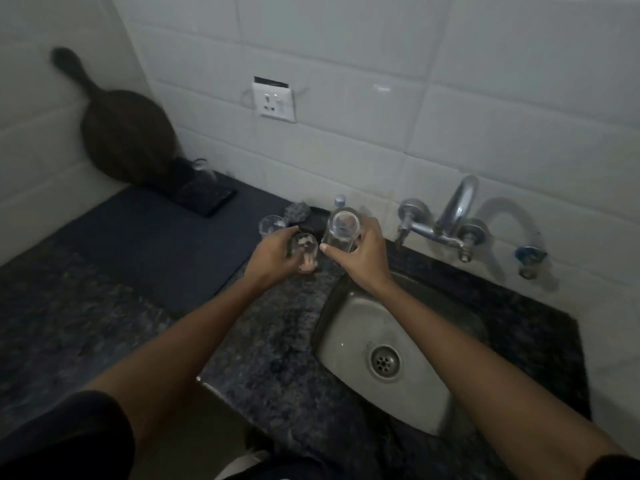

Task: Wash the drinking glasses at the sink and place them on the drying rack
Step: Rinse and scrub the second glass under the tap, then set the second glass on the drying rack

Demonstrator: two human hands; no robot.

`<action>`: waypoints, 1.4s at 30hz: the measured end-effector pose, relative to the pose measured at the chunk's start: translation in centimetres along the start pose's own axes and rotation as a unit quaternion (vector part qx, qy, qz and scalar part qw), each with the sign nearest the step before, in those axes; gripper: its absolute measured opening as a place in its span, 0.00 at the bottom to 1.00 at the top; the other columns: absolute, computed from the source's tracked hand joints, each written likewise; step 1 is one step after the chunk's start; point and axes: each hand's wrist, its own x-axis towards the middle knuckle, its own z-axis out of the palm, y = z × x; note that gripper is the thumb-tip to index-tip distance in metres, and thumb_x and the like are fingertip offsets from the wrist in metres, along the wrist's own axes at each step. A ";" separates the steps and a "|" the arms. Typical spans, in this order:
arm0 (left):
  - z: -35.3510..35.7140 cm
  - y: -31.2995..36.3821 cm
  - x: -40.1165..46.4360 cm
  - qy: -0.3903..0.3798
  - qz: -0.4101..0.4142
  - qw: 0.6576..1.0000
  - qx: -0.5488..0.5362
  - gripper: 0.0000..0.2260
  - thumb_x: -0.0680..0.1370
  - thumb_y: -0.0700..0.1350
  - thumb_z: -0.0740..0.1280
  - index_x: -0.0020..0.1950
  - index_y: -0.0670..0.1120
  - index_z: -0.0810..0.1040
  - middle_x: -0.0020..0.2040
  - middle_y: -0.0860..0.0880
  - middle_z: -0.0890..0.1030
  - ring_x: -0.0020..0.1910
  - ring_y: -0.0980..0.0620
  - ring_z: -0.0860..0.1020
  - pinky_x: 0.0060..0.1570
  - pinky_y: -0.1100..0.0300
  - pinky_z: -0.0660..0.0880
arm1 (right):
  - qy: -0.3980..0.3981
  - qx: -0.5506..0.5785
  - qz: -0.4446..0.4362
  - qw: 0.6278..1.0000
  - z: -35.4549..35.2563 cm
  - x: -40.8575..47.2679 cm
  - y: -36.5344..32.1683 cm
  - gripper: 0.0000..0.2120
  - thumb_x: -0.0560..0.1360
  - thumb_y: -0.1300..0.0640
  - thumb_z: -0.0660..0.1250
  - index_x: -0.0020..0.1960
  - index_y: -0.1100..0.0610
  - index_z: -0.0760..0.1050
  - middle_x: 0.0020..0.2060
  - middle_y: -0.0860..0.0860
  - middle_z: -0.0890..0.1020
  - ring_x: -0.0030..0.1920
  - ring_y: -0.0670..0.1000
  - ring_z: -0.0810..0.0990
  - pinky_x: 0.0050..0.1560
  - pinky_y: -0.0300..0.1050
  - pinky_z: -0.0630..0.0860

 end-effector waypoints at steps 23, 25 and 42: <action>-10.7 -39.9 12.2 -0.097 -0.200 0.968 0.115 0.38 0.79 0.59 0.68 0.81 0.40 0.61 0.80 0.38 0.64 0.80 0.40 0.62 0.77 0.47 0.63 | -0.153 -0.009 0.067 0.986 44.1 23.3 -2.2 0.30 0.62 0.56 0.87 0.57 0.52 0.75 0.51 0.45 0.81 0.50 0.45 0.80 0.48 0.23 0.70; -10.6 -41.7 13.3 -0.109 -0.199 0.963 0.143 0.41 0.79 0.63 0.65 0.82 0.41 0.58 0.82 0.38 0.59 0.81 0.39 0.57 0.79 0.46 0.58 | -0.164 -0.024 0.076 0.983 46.2 24.7 -1.3 0.30 0.62 0.56 0.87 0.58 0.55 0.76 0.50 0.45 0.80 0.51 0.44 0.79 0.48 0.22 0.70; -6.7 -46.3 15.0 -0.082 -0.186 0.952 0.230 0.43 0.82 0.71 0.45 0.84 0.40 0.46 0.84 0.38 0.47 0.84 0.41 0.43 0.81 0.41 0.44 | -0.162 -0.120 0.086 0.976 52.3 26.4 4.0 0.38 0.60 0.53 0.88 0.65 0.56 0.76 0.59 0.51 0.79 0.57 0.46 0.77 0.60 0.39 0.75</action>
